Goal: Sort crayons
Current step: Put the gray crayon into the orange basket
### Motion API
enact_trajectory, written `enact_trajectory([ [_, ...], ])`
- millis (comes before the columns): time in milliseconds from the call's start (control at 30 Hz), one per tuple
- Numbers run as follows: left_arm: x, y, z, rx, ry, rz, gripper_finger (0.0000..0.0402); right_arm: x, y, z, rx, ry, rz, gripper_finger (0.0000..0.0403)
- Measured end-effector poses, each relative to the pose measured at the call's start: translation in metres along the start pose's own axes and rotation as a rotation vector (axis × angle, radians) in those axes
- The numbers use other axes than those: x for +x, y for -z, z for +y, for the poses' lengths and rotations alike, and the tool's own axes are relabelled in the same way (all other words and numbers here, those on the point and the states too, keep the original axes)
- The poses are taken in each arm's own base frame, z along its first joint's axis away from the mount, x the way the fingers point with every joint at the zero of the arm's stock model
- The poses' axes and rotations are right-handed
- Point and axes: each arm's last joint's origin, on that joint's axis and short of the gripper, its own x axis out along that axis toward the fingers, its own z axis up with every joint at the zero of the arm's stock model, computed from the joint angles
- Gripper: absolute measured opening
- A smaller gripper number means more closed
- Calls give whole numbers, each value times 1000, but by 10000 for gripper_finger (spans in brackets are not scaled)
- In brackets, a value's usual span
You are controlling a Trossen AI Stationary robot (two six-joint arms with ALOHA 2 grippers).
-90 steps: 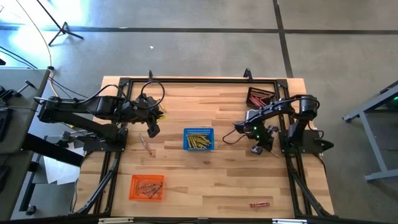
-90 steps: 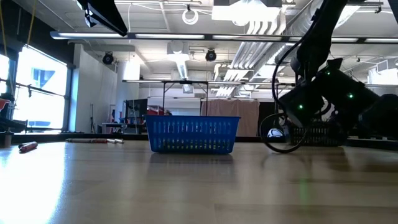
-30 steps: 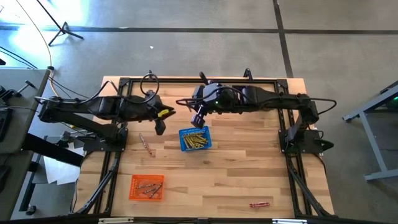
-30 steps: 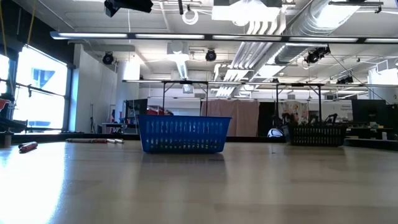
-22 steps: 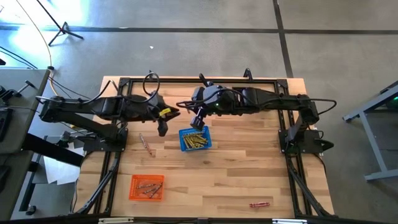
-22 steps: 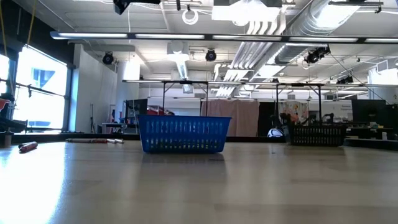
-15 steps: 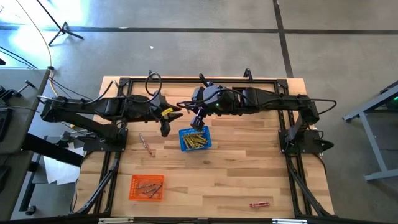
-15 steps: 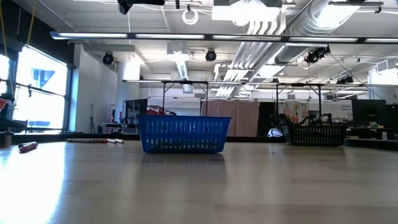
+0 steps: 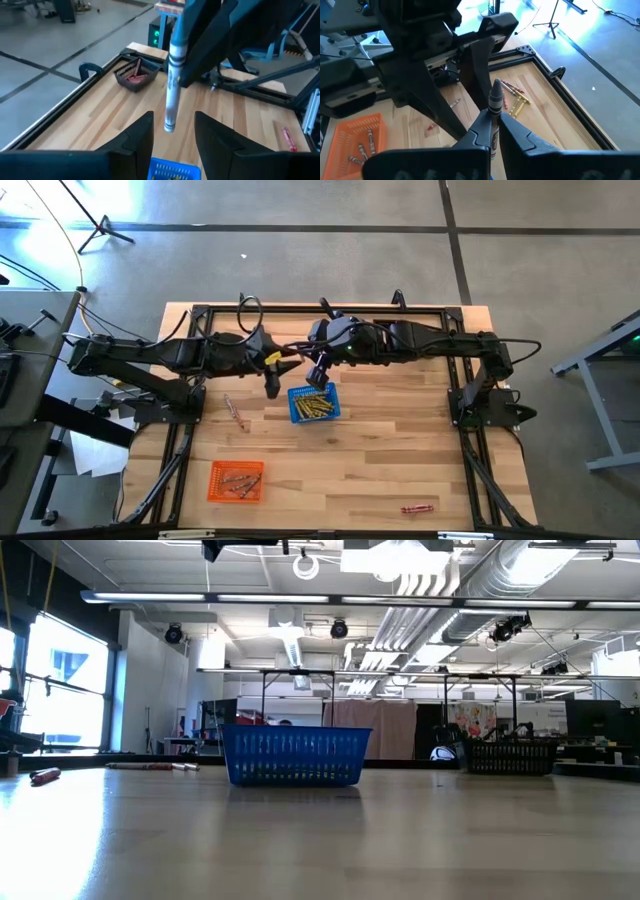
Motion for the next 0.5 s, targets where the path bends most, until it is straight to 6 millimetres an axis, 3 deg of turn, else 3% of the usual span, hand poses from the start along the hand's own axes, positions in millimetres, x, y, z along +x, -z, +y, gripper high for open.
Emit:
enact_trajectory([
  [500,1,-6,4,-23,-27,-51,138,0,-7,1,28,-15,-67,5],
])
